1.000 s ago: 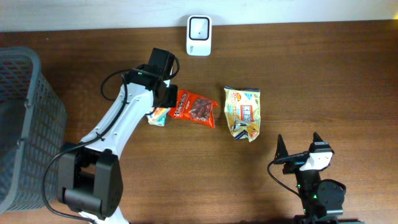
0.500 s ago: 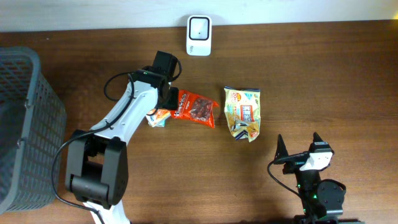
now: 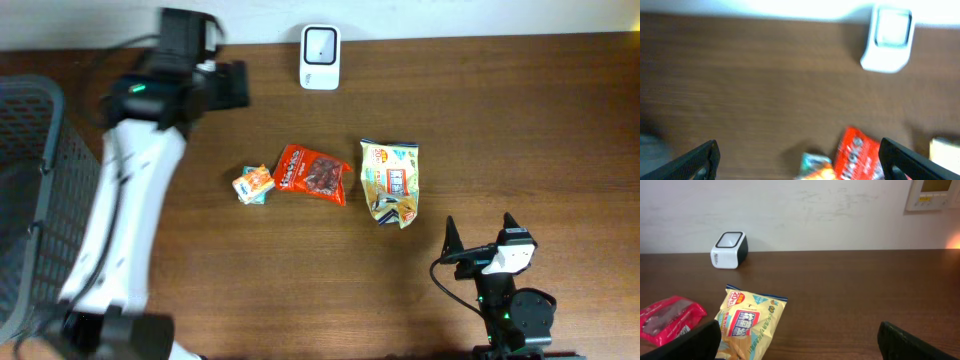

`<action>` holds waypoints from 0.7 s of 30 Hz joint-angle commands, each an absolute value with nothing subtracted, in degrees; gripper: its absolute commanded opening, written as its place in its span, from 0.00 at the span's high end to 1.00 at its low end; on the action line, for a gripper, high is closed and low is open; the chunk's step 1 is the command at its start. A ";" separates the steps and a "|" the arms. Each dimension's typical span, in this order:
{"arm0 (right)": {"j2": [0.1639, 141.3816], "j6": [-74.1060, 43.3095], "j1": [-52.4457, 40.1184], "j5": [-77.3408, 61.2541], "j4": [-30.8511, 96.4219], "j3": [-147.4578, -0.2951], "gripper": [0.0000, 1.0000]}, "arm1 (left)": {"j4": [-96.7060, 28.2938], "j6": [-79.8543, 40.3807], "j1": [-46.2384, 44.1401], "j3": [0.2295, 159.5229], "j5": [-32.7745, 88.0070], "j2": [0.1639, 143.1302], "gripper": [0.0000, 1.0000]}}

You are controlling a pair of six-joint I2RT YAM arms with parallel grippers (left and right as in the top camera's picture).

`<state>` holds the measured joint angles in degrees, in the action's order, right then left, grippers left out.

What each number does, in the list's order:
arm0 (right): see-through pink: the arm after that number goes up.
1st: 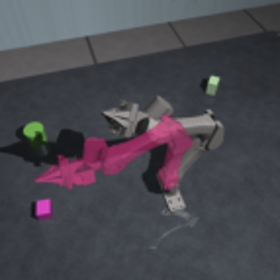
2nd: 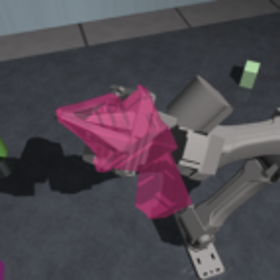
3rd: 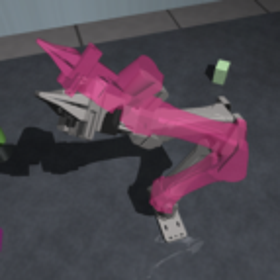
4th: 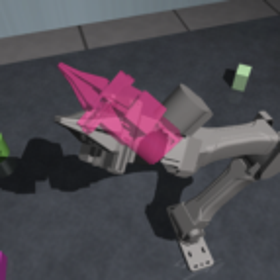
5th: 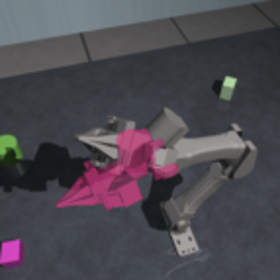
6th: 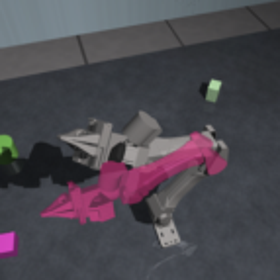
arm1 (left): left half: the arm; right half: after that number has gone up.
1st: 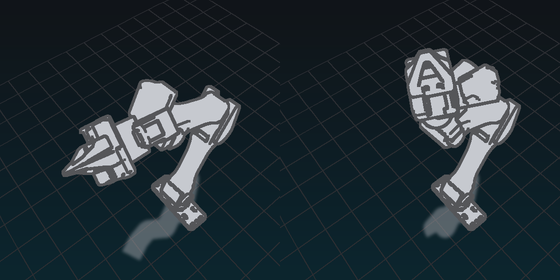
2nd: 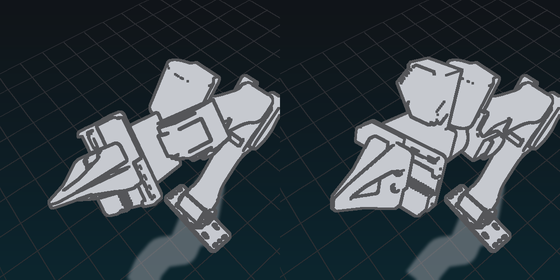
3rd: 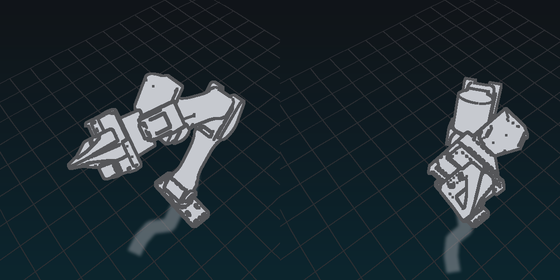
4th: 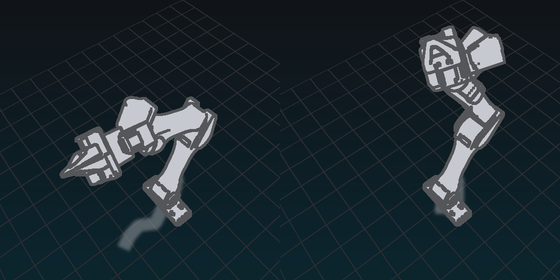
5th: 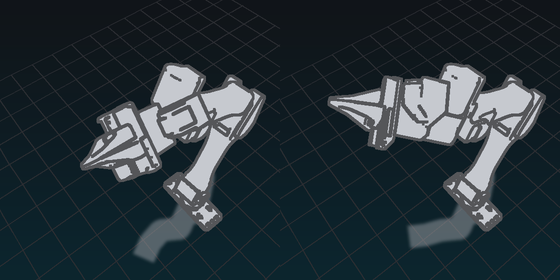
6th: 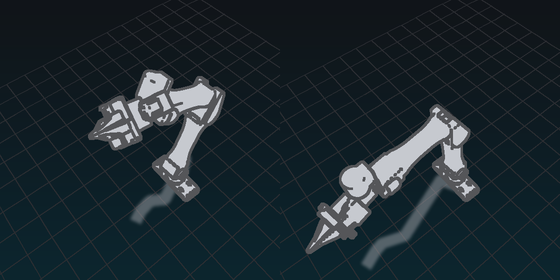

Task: Scan the item barcode
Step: 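Place the small orange box beside the green tissue pack, withdraw left arm, then move the right gripper forward over the yellow wipes package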

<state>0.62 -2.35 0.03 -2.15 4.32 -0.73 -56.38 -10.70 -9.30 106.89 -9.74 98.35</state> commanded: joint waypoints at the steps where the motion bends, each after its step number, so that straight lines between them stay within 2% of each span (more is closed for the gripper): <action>1: 0.21 -2.13 0.40 -1.65 4.49 -0.32 0.01 | -59.37 -10.22 -4.82 107.26 -13.10 96.71 0.01; 10: 0.21 -2.17 0.38 -2.57 2.57 -0.32 0.01 | -63.81 -10.22 2.70 106.87 -6.39 96.73 0.01; 15: 0.21 -2.22 0.38 -15.94 0.30 -0.38 0.01 | -63.81 -10.22 2.74 106.87 -6.39 96.73 0.01; 21: 5.50 -4.05 0.40 -19.05 1.58 -6.02 0.01 | -63.79 -10.22 2.74 106.87 -6.42 96.73 0.01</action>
